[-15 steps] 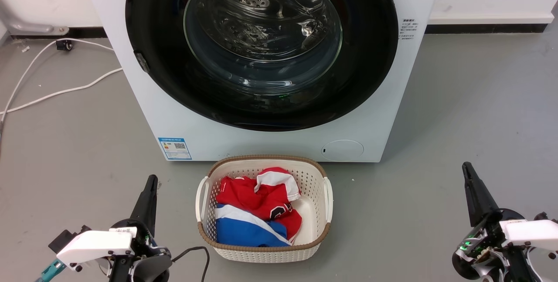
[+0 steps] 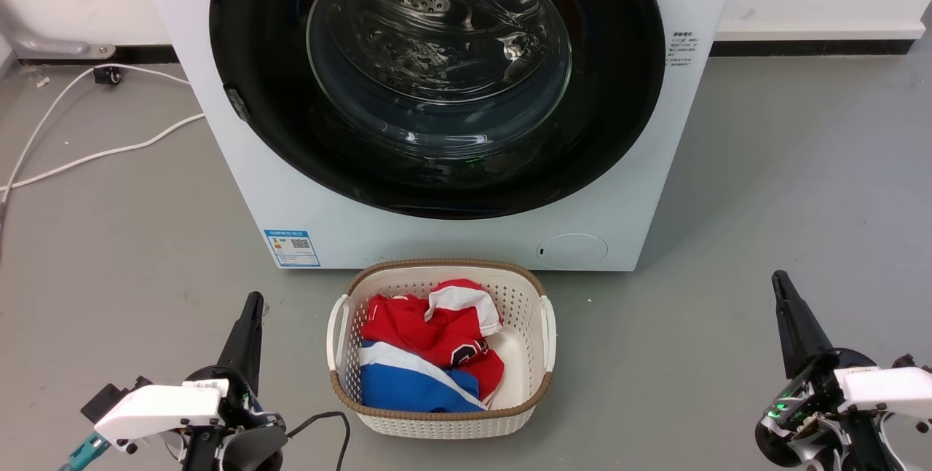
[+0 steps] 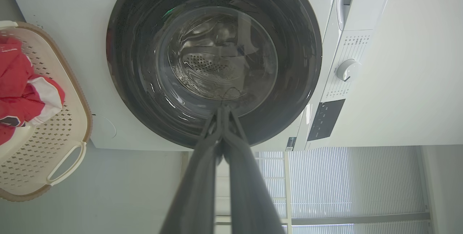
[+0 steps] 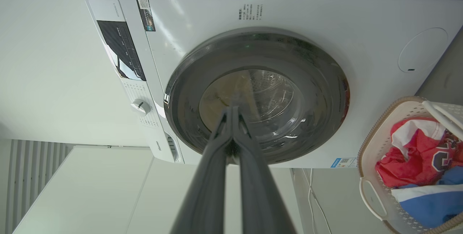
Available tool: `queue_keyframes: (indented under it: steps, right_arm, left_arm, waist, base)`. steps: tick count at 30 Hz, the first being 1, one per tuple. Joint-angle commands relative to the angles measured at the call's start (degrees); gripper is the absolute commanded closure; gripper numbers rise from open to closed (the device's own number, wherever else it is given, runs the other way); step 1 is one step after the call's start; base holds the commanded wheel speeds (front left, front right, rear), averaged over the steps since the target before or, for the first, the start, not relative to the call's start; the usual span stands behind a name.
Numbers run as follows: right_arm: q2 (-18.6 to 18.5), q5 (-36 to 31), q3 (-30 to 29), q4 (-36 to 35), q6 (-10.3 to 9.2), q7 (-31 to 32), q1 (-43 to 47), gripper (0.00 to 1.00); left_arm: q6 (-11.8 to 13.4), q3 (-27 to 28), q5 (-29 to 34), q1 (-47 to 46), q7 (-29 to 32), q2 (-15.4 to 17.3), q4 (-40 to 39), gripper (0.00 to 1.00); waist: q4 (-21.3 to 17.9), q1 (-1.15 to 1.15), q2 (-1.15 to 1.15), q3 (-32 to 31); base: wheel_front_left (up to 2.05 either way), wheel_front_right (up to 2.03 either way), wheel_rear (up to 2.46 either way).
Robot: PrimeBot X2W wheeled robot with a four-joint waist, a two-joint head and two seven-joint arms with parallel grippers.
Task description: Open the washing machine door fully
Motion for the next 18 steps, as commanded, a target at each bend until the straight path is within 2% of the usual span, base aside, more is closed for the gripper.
queue_keyframes:
  steps: [1,18]
  right_arm:
    - [0.2,0.2,0.0,0.0,0.00,0.1,-0.6,1.00]
    - [0.2,0.2,0.0,0.0,0.00,0.1,-0.6,1.00]
  left_arm:
    - [-0.2,0.2,0.0,-0.5,0.1,0.1,0.0,1.00]
    - [-0.2,0.2,0.0,-0.5,0.1,0.1,0.0,1.00]
  waist:
    - [0.0,0.00,0.00,0.0]
    - [0.0,0.00,0.00,0.0]
  base:
    - [0.00,0.00,0.00]
    - [0.00,0.00,0.00]
